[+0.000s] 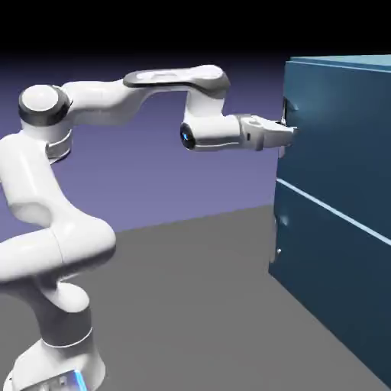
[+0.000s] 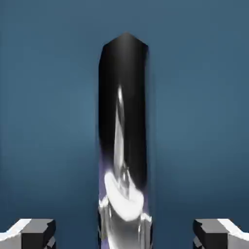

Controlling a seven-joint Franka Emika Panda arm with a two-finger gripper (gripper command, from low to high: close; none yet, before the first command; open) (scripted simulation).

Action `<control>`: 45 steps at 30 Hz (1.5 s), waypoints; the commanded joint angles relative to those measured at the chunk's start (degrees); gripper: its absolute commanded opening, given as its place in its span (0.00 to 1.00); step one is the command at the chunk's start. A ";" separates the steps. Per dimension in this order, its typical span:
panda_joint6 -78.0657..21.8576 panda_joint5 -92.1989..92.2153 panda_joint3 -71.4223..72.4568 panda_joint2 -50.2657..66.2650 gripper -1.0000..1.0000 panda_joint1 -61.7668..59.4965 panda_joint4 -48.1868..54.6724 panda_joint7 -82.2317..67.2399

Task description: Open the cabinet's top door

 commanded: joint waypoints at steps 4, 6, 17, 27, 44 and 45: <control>-2.59 0.01 -5.67 4.11 0.00 8.32 -5.57 -5.70; -3.59 0.01 -8.76 6.07 0.00 12.47 -7.86 -8.51; -5.35 0.19 -27.93 14.28 0.00 35.31 -15.81 -22.88; -5.05 -0.60 -47.09 16.58 0.00 56.08 -20.45 -32.35; -2.74 -28.18 -77.19 -0.30 0.00 86.07 -35.93 -21.99; -2.29 -30.67 -78.70 -1.89 0.00 87.45 -36.88 -20.69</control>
